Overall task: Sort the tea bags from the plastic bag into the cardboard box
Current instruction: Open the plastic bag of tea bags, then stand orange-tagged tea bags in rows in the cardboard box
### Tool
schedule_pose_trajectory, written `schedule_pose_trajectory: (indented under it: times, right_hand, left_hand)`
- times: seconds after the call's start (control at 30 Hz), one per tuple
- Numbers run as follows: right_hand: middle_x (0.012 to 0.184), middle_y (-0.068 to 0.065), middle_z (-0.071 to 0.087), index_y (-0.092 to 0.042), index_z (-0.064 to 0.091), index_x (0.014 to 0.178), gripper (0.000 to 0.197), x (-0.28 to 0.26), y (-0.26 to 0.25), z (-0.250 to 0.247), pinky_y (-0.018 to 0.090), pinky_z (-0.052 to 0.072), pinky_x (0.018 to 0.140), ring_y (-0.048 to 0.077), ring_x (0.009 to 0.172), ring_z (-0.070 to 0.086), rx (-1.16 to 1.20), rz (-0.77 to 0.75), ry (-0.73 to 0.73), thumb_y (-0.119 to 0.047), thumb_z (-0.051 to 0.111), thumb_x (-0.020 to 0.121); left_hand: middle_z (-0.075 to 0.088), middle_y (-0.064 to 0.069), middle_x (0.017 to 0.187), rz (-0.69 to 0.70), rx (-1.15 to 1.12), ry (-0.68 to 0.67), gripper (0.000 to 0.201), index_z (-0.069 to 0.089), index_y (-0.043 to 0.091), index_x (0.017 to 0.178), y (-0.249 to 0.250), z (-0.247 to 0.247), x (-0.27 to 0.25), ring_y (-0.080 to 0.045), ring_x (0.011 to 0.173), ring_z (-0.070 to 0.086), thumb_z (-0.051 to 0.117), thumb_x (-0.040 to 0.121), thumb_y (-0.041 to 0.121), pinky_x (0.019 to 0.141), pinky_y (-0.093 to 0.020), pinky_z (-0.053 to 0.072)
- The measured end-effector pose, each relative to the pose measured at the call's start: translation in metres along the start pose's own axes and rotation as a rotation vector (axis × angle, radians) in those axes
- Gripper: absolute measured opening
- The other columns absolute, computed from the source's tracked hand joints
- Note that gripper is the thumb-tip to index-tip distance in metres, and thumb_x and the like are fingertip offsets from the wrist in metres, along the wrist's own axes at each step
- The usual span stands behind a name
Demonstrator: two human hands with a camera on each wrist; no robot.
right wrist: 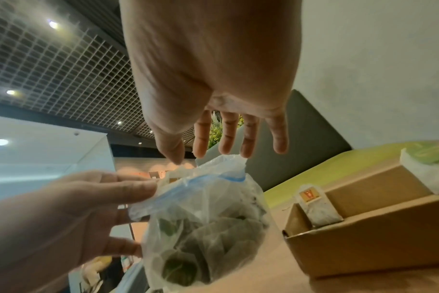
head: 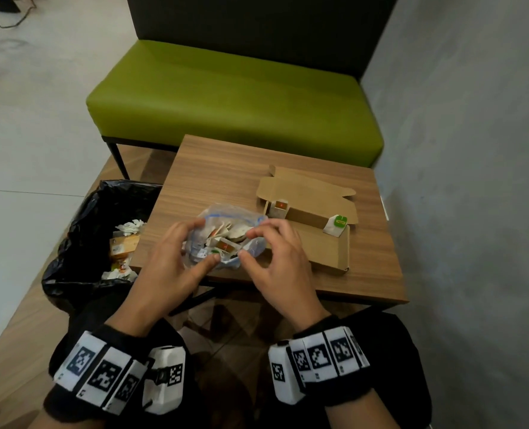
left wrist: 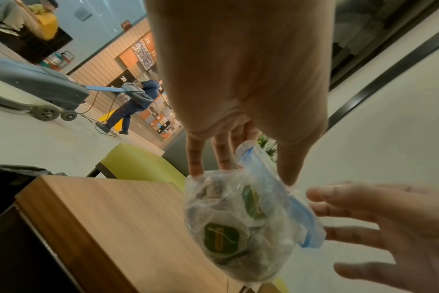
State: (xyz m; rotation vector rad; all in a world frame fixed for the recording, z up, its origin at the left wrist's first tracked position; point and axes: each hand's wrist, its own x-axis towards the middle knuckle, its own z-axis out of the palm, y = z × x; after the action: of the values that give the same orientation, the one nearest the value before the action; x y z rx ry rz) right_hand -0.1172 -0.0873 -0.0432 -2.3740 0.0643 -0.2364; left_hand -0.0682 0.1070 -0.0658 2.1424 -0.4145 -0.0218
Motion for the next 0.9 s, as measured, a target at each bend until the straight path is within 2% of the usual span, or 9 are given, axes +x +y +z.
schedule_pose_trajectory:
  times: [0.1,0.2,0.3,0.4,0.47,0.53,0.63,0.7,0.9]
  right_hand:
    - [0.117,-0.012,0.047,-0.030,0.062,0.111,0.023,0.008,-0.005,0.005,0.041,0.048,0.097,0.007,0.116,0.047,0.021,0.002,0.025,-0.043,0.061,0.091]
    - [0.119,-0.013,0.047,-0.031,0.060,0.114,0.023,0.012,-0.007,0.007,0.038,0.048,0.097,0.006,0.115,0.049,0.023,0.037,0.019,-0.040,0.060,0.093]
    - [0.125,-0.012,0.046,-0.030,0.055,0.126,0.030,0.019,0.000,0.002,0.028,0.049,0.087,0.006,0.108,0.053,-0.089,0.217,-0.016,-0.031,0.057,0.097]
    - [0.130,-0.002,0.054,-0.026,0.050,0.136,0.039,0.028,0.019,0.003,0.033,0.050,0.085,0.018,0.110,0.058,-0.338,0.408,-0.083,-0.025,0.056,0.097]
    - [0.126,0.002,0.061,-0.024,0.053,0.134,0.035,0.032,0.033,0.009,0.037,0.051,0.083,0.024,0.109,0.062,-0.454,0.472,-0.119,-0.024,0.056,0.098]
    - [0.120,0.003,0.065,-0.023,0.059,0.126,0.027,0.033,0.044,0.015,0.036,0.049,0.079,0.025,0.107,0.063,-0.518,0.494,-0.139,-0.022,0.055,0.099]
    - [0.112,0.003,0.067,-0.024,0.065,0.115,0.018,0.031,0.055,0.019,0.033,0.047,0.073,0.024,0.102,0.064,-0.556,0.501,-0.149,-0.021,0.056,0.099]
    - [0.108,0.002,0.068,-0.025,0.067,0.110,0.016,0.028,0.060,0.021,0.033,0.049,0.072,0.023,0.098,0.065,-0.558,0.502,-0.131,-0.022,0.056,0.099]
    - [0.101,-0.001,0.069,-0.026,0.069,0.104,0.014,0.017,0.071,0.012,0.031,0.046,0.069,0.020,0.094,0.064,-0.537,0.546,-0.091,-0.027,0.056,0.099]
  left_hand:
    - [0.054,0.011,0.130,-0.008,-0.015,0.035,0.058,0.052,0.021,0.134,-0.004,-0.005,0.001,-0.012,0.116,0.058,0.077,0.082,0.028,0.093,-0.043,0.055]
    - [0.055,0.010,0.131,-0.014,-0.018,0.078,0.056,0.053,0.021,0.132,-0.010,-0.009,0.001,-0.013,0.118,0.057,0.077,0.082,0.026,0.092,-0.044,0.055]
    - [0.055,0.007,0.130,-0.041,-0.023,0.129,0.056,0.053,0.021,0.132,-0.016,-0.012,0.004,-0.015,0.117,0.057,0.078,0.082,0.025,0.090,-0.041,0.056]
    - [0.054,0.005,0.130,-0.088,0.007,0.183,0.058,0.051,0.020,0.134,-0.021,-0.008,0.008,-0.018,0.117,0.057,0.077,0.082,0.028,0.093,-0.043,0.054]
    - [0.053,0.003,0.131,-0.107,0.025,0.203,0.059,0.049,0.020,0.135,-0.020,0.002,0.010,-0.019,0.120,0.054,0.076,0.083,0.029,0.096,-0.048,0.052]
    - [0.053,0.001,0.131,-0.121,0.035,0.204,0.060,0.048,0.018,0.136,-0.016,0.013,0.012,-0.018,0.121,0.052,0.076,0.084,0.026,0.098,-0.048,0.050]
    - [0.053,-0.002,0.132,-0.155,0.038,0.168,0.062,0.047,0.016,0.138,-0.012,0.030,0.015,-0.017,0.123,0.050,0.076,0.084,0.023,0.099,-0.036,0.047]
    - [0.052,-0.002,0.133,-0.166,0.050,0.140,0.063,0.045,0.014,0.139,-0.011,0.038,0.015,-0.016,0.124,0.048,0.075,0.085,0.023,0.097,-0.027,0.040]
    - [0.048,-0.002,0.137,-0.208,0.097,0.101,0.066,0.041,0.014,0.141,-0.013,0.051,0.015,-0.014,0.127,0.043,0.075,0.084,0.025,0.097,-0.023,0.031]
